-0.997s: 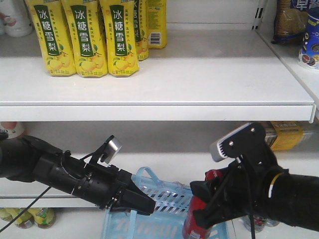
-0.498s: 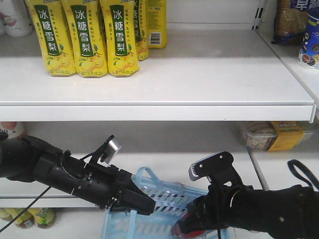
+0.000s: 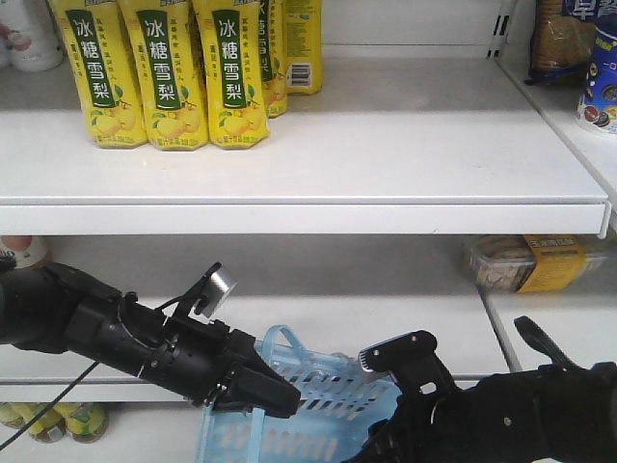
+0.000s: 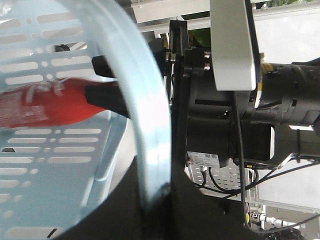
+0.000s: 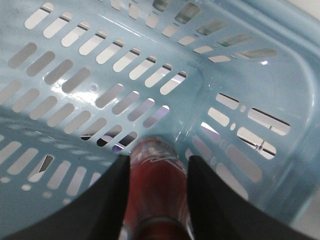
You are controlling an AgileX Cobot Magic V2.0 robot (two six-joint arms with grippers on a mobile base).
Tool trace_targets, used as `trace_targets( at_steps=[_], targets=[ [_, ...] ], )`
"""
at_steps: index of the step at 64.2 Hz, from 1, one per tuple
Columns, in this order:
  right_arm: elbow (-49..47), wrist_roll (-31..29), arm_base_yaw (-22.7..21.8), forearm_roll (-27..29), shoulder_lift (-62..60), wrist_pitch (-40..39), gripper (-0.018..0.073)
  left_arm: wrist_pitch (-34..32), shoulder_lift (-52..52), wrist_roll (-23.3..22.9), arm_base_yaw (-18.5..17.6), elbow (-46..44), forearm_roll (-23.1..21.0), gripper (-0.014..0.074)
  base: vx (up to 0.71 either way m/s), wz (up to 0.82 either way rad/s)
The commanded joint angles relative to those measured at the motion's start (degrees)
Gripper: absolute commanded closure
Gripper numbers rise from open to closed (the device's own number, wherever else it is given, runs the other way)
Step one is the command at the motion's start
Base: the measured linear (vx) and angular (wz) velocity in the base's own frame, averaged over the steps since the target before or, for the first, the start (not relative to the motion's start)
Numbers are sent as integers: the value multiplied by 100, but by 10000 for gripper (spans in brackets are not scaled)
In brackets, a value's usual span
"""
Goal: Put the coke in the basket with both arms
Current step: 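Lower the bottle into the basket held by the left gripper, then open the right gripper and withdraw it from the basket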
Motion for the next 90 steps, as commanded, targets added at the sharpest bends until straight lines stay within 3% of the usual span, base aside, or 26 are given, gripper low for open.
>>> trace_targets(
  at_steps=[1, 10, 31, 44, 49, 66, 90],
  targets=[
    [-131, -29, -10, -23, -232, -15, 162, 383, -314, 158, -13, -126, -417, 602, 0, 0],
    [-131, -35, -10, -23, -536, 236, 88, 383, -314, 158, -13, -126, -417, 602, 0, 0],
    [-131, -37, -10, -36, -2047, 996, 86, 383, -314, 158, -13, -126, -417, 602, 0, 0],
    [-131, 48, -96, -518, -3161, 1012, 86, 383, -314, 158, -13, -126, -417, 602, 0, 0],
    [-131, 225, -324, -753, -3537, 1007, 86, 383, -314, 158, -13, -126, -417, 602, 0, 0],
    [-131, 512, -1708, -1913, -4741, 1080, 86, 383, -314, 158, -13, -126, -417, 602, 0, 0],
    [-131, 578, -3878, -2715, -6071, 1078, 86, 383, -314, 158, -13, -126, -417, 602, 0, 0]
  ],
)
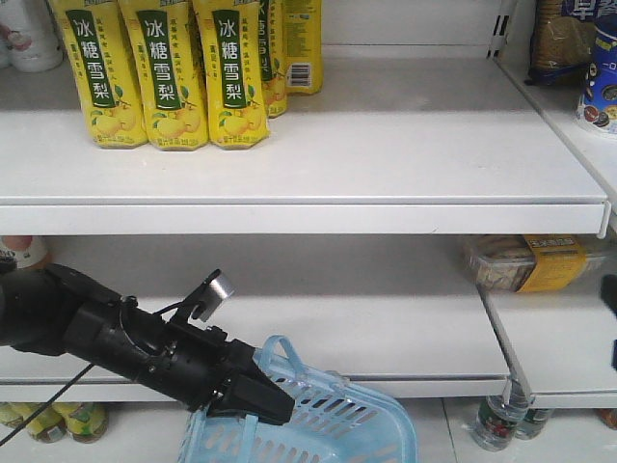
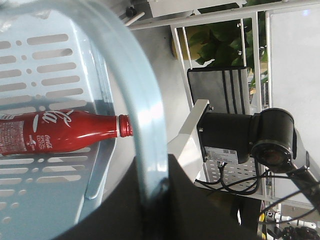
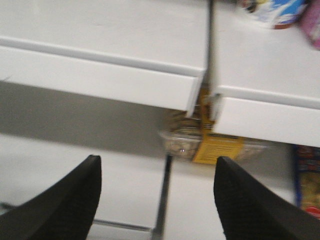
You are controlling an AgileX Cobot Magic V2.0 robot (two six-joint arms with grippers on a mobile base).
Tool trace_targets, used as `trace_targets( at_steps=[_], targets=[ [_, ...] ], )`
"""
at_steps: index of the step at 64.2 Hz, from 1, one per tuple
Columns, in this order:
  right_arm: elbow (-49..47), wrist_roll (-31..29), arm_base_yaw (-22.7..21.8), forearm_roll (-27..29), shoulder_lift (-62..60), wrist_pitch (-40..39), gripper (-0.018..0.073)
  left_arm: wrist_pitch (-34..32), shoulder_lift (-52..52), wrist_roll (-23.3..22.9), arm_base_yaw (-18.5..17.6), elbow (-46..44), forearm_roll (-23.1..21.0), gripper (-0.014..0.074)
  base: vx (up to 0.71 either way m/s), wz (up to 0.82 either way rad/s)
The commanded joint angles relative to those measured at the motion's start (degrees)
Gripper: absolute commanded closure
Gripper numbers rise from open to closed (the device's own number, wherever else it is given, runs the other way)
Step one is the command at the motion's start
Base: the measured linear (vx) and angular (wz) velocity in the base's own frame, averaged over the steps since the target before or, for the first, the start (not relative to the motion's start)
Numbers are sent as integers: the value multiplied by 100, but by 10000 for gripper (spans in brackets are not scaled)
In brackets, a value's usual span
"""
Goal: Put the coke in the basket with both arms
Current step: 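Open the right gripper and withdraw it from the basket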
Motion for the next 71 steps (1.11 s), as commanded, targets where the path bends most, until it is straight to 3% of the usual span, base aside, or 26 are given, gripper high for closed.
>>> trace_targets(
  at_steps=[1, 13, 28, 47, 71],
  targets=[
    [-147, 68, -613, -280, -229, -337, 86, 558, -314, 170, -13, -156, -642, 602, 0, 0],
    [-147, 184, -1170, -343, -754, -408, 86, 558, -314, 170, -13, -156, -642, 602, 0, 0],
    [567, 16, -1149, -346, -1607, -445, 86, 558, -314, 170, -13, -156, -642, 602, 0, 0],
    [2190, -87, -1149, -27, -2499, -1786, 86, 558, -314, 170, -13, -156, -642, 602, 0, 0],
    [2220, -62, -1149, 160, -2492, -1761, 101, 558, -314, 170, -13, -156, -642, 602, 0, 0]
  ],
)
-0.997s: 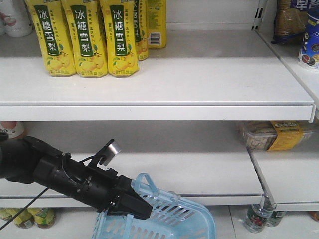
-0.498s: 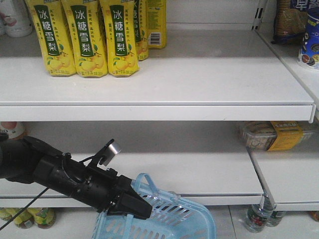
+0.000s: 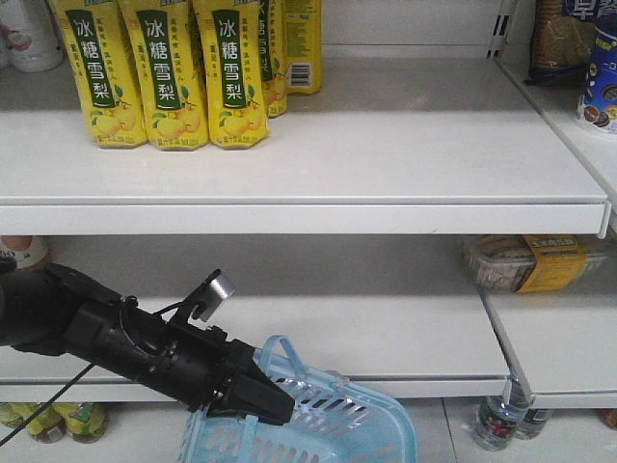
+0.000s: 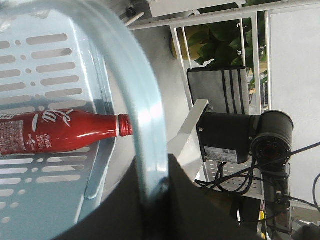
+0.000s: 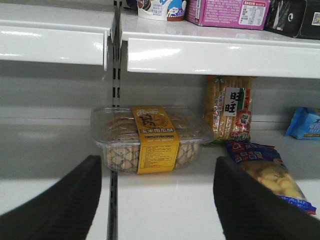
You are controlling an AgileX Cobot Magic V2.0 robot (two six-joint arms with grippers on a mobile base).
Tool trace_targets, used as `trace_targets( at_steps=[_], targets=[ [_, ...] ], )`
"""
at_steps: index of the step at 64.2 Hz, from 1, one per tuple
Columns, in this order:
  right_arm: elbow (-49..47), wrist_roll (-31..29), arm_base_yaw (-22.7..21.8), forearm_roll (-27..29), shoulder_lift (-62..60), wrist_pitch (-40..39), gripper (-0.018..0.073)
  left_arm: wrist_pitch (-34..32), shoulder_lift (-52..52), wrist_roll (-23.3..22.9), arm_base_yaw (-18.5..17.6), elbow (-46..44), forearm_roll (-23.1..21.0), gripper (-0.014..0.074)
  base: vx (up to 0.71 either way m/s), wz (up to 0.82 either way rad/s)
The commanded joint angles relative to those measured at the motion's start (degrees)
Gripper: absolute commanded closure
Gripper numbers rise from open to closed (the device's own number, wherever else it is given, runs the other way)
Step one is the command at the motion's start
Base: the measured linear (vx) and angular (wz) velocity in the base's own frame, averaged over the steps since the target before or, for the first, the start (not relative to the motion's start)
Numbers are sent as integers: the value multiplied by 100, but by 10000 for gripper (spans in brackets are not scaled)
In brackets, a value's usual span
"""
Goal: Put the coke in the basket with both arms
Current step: 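Open the right gripper and withdraw it from the basket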
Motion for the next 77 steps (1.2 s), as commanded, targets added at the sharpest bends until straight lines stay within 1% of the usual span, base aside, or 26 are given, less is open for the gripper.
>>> trace_targets(
  at_steps=[1, 5, 9, 11, 15, 18, 19, 77],
  targets=[
    [-172, -19, -39, 13, 55, -494, 108, 558, -314, 170, -13, -156, -642, 602, 0, 0],
    [-172, -19, -39, 65, 55, -588, 163, 558, -314, 170, -13, -156, -642, 602, 0, 0],
    [-172, -19, -39, 136, 55, -637, 261, 558, -314, 170, -13, -156, -642, 602, 0, 0],
    [-178, -19, -39, 144, 55, -642, 316, 558, -314, 170, -13, -156, -642, 602, 0, 0],
    [-178, -61, -39, 125, 55, -642, 468, 558, -314, 170, -13, -156, -642, 602, 0, 0],
    [-178, -66, -39, 125, 55, -642, 559, 558, -314, 170, -13, -156, -642, 602, 0, 0],
    [-178, -59, -39, 125, 55, -642, 576, 558, -314, 170, -13, -156, -642, 602, 0, 0],
    [-160, -39, -39, 143, 55, -668, 568, 558, -314, 170, -13, -156, -642, 602, 0, 0]
  ],
)
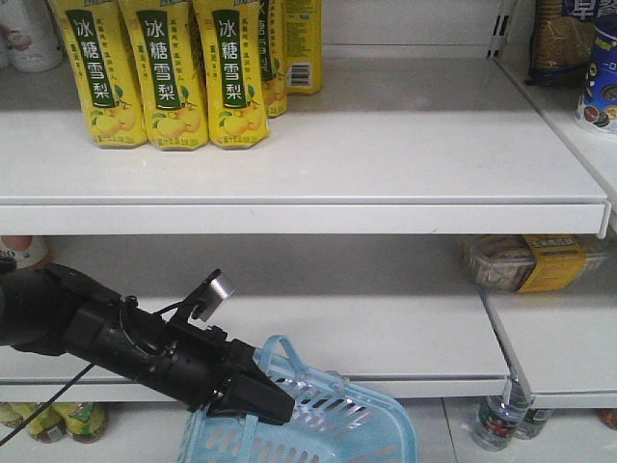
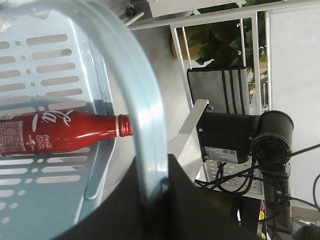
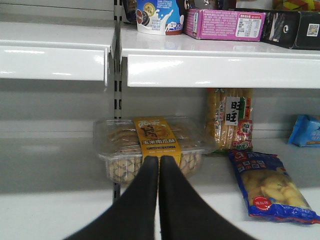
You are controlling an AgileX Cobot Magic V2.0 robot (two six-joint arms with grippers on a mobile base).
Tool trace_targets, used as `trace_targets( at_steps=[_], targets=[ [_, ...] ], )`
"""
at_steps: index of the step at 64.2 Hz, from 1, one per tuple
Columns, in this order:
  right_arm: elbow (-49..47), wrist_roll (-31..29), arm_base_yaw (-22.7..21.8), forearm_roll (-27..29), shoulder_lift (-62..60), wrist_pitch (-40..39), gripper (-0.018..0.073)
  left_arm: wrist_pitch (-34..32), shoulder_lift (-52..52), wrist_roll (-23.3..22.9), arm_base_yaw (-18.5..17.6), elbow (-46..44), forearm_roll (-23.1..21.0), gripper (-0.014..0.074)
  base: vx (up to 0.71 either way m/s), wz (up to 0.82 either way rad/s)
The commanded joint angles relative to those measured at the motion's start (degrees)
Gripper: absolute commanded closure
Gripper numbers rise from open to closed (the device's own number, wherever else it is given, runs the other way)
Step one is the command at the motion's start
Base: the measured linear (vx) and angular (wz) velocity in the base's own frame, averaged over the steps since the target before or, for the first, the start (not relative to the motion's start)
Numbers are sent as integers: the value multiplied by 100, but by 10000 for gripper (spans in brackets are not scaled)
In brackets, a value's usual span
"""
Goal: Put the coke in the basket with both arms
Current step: 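Open the right gripper and withdraw it from the basket, then swing the left gripper with the basket away from the shelf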
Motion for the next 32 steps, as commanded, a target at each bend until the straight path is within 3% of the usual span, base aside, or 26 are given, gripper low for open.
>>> trace_targets(
  at_steps=[1, 17, 32],
  targets=[
    [-160, -39, -39, 0, 55, -454, 568, 552, -314, 170, -13, -156, -642, 602, 0, 0],
    [-160, -39, -39, 0, 55, -454, 568, 625, -357, 160, -19, -149, -642, 602, 0, 0],
    [-160, -39, -39, 0, 55, -454, 568, 570, -1107, 225, -132, 325, -788, 602, 0, 0]
  ],
)
